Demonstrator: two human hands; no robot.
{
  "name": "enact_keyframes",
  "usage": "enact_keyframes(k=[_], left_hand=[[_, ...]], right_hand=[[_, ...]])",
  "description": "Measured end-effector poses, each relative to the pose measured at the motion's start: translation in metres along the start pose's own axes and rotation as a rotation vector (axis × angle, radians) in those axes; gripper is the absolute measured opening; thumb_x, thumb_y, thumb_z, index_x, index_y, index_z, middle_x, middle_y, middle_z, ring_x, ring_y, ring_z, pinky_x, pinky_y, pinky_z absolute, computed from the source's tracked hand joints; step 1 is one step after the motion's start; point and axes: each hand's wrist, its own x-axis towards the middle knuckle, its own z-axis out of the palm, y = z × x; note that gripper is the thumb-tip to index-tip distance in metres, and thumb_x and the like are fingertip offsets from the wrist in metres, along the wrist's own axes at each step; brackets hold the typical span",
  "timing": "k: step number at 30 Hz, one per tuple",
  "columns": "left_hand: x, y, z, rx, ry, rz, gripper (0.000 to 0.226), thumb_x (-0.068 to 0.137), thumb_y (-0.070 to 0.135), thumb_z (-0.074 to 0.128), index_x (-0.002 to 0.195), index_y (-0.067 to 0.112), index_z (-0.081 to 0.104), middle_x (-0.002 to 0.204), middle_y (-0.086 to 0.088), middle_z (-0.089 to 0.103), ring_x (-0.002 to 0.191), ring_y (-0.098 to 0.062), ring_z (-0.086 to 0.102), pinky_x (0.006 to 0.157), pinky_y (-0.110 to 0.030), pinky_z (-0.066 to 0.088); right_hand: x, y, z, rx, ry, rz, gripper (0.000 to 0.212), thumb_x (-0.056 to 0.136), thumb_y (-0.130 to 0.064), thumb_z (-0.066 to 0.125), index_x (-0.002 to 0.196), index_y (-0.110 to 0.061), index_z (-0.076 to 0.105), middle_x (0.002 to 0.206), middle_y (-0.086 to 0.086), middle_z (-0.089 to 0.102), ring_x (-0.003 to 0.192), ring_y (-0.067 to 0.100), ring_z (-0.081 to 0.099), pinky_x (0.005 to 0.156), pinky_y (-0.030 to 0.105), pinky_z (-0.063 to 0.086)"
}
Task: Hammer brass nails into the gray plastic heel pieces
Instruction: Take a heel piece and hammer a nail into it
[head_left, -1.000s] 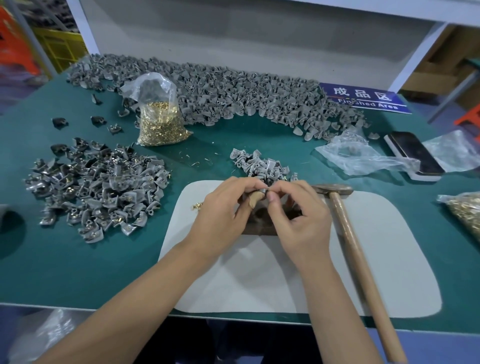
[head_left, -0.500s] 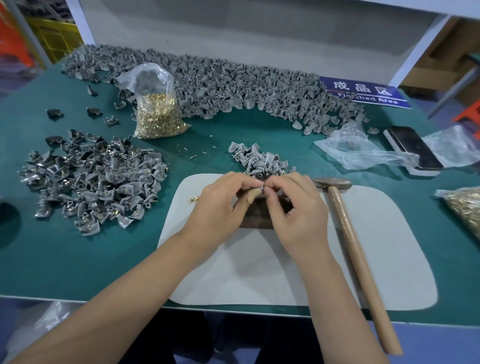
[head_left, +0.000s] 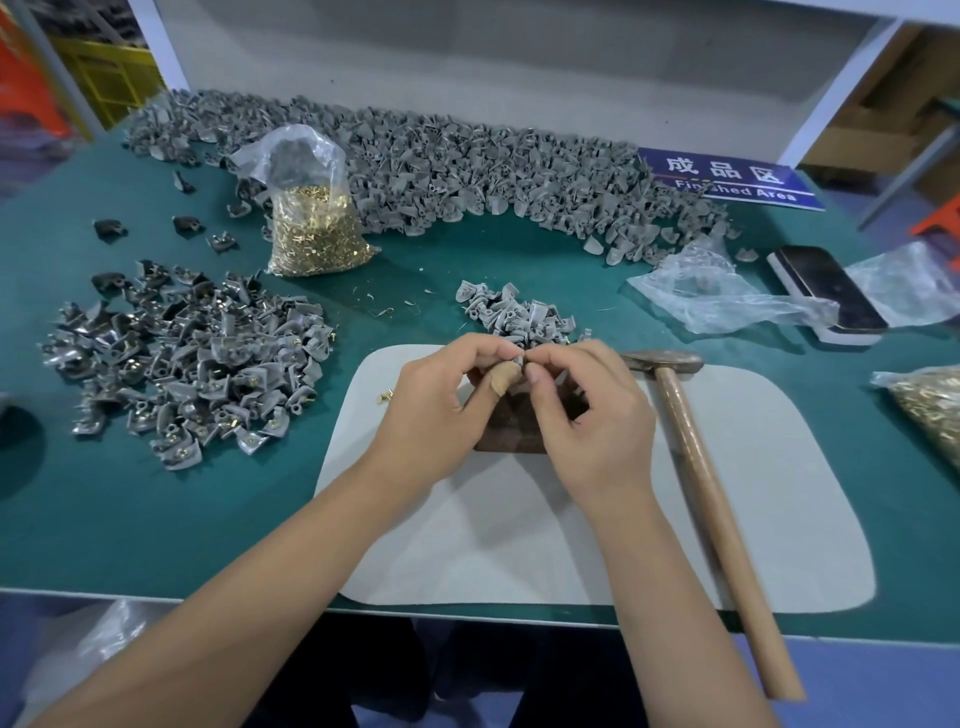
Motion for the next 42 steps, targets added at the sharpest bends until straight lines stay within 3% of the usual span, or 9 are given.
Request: enact_keyframes(k=[8,14,26,29,32,34,36,39,42], left_hand=[[0.0,0.002,0.001,-0.076,-0.001,-0.028,0.012,0.099,0.014,0.066,0.108,0.021,0.069,0.099,0.016,0.074,0.095,0.0,0.068,0.084,-0.009,0.045],[0.0,0.004,0.001,-0.05,-0.003,0.016,0.016,0.098,0.015,0.066,0.108,0.027,0.067,0.097,0.021,0.071,0.092,0.002,0.067,0.083,-0.008,0.044],[0.0,0.004,0.001,-0.028,-0.001,0.029,0.016,0.097,0.015,0.067,0.107,0.028,0.066,0.094,0.025,0.069,0.092,0.002,0.066,0.082,-0.009,0.045],[0.0,0.003,0.002,-0.025,0.006,0.02,0.015,0.096,0.017,0.067,0.104,0.03,0.067,0.092,0.027,0.068,0.089,0.001,0.064,0.079,-0.008,0.043],[0.001,-0.001,0.002,0.038,0.007,0.054,0.009,0.094,0.017,0.071,0.099,0.025,0.071,0.095,0.016,0.066,0.095,-0.008,0.062,0.085,-0.012,0.04],[0.003,-0.003,0.0,0.077,0.002,0.066,0.009,0.092,0.02,0.075,0.098,0.027,0.074,0.097,0.009,0.06,0.1,-0.013,0.057,0.091,-0.018,0.039],[0.003,-0.004,-0.001,0.106,-0.016,0.052,0.01,0.09,0.022,0.076,0.096,0.03,0.075,0.096,0.01,0.057,0.102,-0.013,0.054,0.092,-0.019,0.038],[0.004,-0.005,-0.003,0.126,-0.042,0.024,0.008,0.09,0.023,0.077,0.093,0.031,0.076,0.095,0.012,0.059,0.104,-0.012,0.054,0.091,-0.017,0.037],[0.003,-0.005,-0.005,0.168,-0.035,0.025,0.007,0.089,0.023,0.078,0.091,0.029,0.077,0.093,0.013,0.059,0.101,-0.01,0.054,0.09,-0.018,0.038]], right_hand=[[-0.002,0.0,0.0,0.043,0.014,0.017,0.015,0.094,-0.014,0.068,0.108,-0.018,0.074,0.092,-0.01,0.067,0.085,0.012,0.063,0.075,0.034,0.052],[-0.002,0.002,0.001,0.07,0.019,0.029,0.01,0.096,-0.013,0.068,0.103,-0.018,0.074,0.094,-0.012,0.068,0.084,0.014,0.064,0.074,0.04,0.053],[-0.002,-0.003,0.0,0.049,0.036,0.033,0.012,0.095,-0.012,0.069,0.105,-0.015,0.075,0.095,-0.009,0.069,0.085,0.016,0.063,0.076,0.036,0.051],[-0.001,-0.006,-0.011,-0.081,0.152,0.014,0.015,0.096,-0.019,0.066,0.109,-0.015,0.074,0.099,-0.003,0.07,0.093,0.024,0.061,0.086,0.038,0.046],[-0.005,0.003,-0.032,-0.389,0.233,0.296,0.027,0.094,-0.029,0.063,0.118,-0.02,0.071,0.109,0.005,0.069,0.105,0.033,0.057,0.088,0.044,0.04],[-0.013,0.016,-0.049,-0.643,0.098,0.566,0.038,0.095,-0.034,0.063,0.131,-0.019,0.063,0.12,0.016,0.062,0.113,0.039,0.05,0.09,0.048,0.038],[-0.019,0.025,-0.063,-0.792,-0.101,0.72,0.045,0.099,-0.039,0.061,0.135,-0.013,0.057,0.127,0.023,0.055,0.118,0.042,0.046,0.093,0.049,0.036],[-0.018,0.029,-0.072,-0.879,-0.284,0.683,0.035,0.106,-0.033,0.049,0.127,-0.006,0.056,0.125,0.021,0.055,0.114,0.042,0.051,0.084,0.046,0.038],[-0.007,0.027,-0.083,-0.827,-0.306,0.656,0.031,0.11,-0.028,0.038,0.123,-0.005,0.055,0.121,0.018,0.052,0.098,0.042,0.056,0.071,0.042,0.036]])
